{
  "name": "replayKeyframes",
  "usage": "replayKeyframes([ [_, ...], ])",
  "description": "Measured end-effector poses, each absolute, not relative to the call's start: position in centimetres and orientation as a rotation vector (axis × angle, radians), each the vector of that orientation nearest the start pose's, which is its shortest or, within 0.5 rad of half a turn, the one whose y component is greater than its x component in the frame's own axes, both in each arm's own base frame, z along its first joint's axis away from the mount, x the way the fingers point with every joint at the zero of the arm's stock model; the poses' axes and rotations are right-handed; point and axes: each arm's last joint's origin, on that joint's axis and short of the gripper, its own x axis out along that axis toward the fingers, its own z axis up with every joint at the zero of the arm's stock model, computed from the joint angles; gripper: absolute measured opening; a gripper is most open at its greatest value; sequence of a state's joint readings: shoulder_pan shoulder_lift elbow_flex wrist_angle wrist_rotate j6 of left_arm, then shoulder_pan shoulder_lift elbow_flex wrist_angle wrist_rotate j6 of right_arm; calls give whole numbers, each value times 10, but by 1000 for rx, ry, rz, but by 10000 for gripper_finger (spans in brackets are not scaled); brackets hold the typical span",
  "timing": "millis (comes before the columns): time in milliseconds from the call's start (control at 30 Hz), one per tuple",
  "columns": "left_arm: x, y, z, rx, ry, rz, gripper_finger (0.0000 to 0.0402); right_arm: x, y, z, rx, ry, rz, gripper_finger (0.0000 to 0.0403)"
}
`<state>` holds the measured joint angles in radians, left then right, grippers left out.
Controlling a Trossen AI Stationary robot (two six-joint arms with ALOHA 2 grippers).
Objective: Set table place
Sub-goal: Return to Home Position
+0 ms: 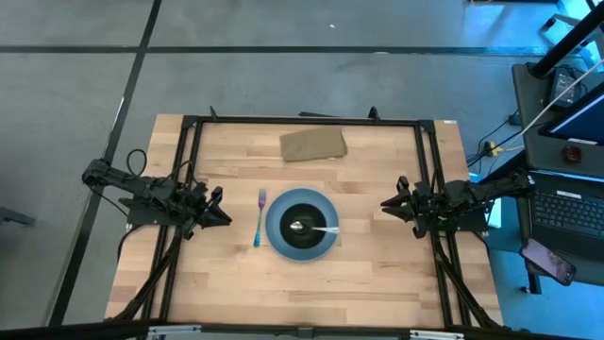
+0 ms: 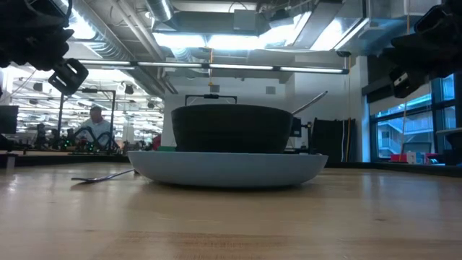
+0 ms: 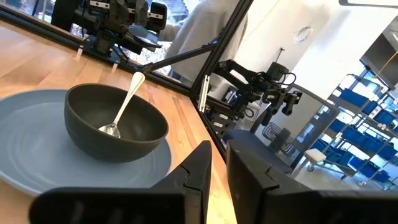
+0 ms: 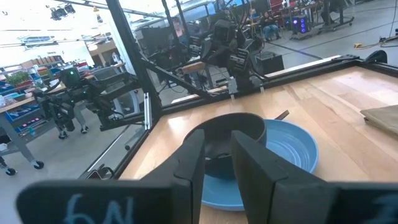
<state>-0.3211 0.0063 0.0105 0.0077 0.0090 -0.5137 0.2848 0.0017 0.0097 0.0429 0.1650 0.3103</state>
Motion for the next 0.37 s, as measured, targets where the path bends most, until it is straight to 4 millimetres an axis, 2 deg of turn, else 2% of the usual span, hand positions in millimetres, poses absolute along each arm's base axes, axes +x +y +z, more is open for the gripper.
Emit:
replayKeyframes([
  [367,92,-31,167,-511,74,-326,26,94,23,171,321,-30,126,83],
])
